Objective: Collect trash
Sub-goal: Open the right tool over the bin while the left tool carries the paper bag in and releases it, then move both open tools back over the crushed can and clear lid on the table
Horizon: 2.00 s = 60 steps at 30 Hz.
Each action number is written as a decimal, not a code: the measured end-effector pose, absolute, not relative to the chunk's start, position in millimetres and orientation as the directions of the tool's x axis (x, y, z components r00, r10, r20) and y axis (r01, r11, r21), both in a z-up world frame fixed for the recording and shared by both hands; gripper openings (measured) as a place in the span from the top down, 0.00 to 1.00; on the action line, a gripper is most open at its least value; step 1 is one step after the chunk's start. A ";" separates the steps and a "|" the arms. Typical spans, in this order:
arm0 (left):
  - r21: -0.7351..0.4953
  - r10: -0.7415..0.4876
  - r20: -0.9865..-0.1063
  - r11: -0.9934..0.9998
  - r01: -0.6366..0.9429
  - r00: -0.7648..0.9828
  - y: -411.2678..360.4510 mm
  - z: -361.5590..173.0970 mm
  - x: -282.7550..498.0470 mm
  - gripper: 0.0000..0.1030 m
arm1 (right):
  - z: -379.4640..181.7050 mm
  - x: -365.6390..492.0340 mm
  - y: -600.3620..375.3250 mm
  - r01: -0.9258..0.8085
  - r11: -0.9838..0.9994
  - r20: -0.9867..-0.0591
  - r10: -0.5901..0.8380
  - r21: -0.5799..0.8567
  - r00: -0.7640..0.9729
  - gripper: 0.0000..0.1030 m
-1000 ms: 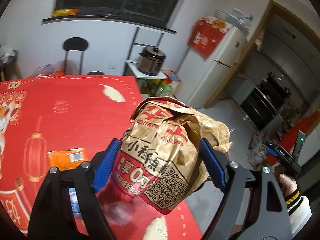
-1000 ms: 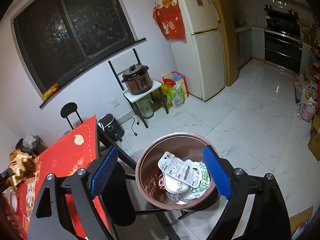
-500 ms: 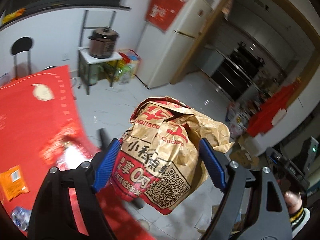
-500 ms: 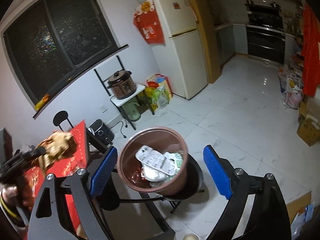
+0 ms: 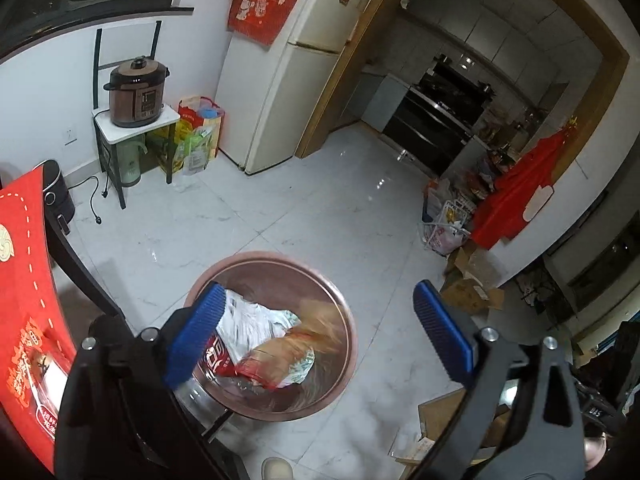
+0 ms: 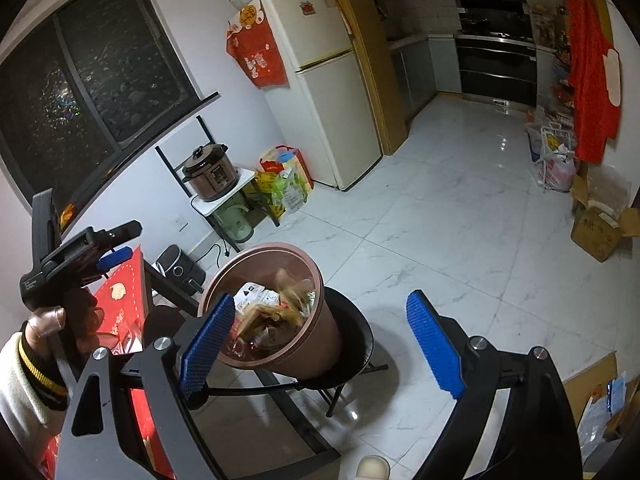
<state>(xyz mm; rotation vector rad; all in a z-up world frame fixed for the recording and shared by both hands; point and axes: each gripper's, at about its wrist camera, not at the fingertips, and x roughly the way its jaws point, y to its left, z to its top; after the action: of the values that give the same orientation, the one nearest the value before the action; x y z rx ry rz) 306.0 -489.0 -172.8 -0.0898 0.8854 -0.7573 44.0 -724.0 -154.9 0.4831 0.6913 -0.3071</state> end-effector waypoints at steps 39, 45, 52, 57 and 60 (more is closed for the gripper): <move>-0.224 -0.183 -0.696 0.974 0.032 0.694 -40.4 -139.6 191.3 0.06 | -136.3 168.9 -428.7 -0.020 0.968 -0.715 0.199 0.251 0.670 0.05; -0.246 -0.159 -0.762 0.968 -0.053 0.628 6.4 -187.5 170.4 0.06 | -167.5 174.8 -373.6 -0.073 0.962 -0.760 0.254 0.264 0.598 0.05; -0.272 -0.184 -0.819 0.958 -0.086 0.543 18.1 -248.6 150.7 0.07 | -211.1 169.5 -316.6 -0.130 0.961 -0.823 0.277 0.245 0.496 0.05; -0.299 -0.223 -0.854 0.950 -0.093 0.470 25.2 -290.8 144.6 0.14 | -236.6 164.9 -290.2 -0.152 0.960 -0.863 0.277 0.234 0.422 0.05; -0.287 -0.226 -0.868 0.955 -0.077 0.442 22.2 -307.4 144.5 0.17 | -247.6 161.1 -278.0 -0.159 0.962 -0.880 0.267 0.220 0.394 0.05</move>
<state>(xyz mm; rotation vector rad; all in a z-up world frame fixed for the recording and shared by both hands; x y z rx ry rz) 144.5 22.2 -307.4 -0.3040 1.1142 -0.0941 161.1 -278.0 -247.6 0.1065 1.1345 0.2704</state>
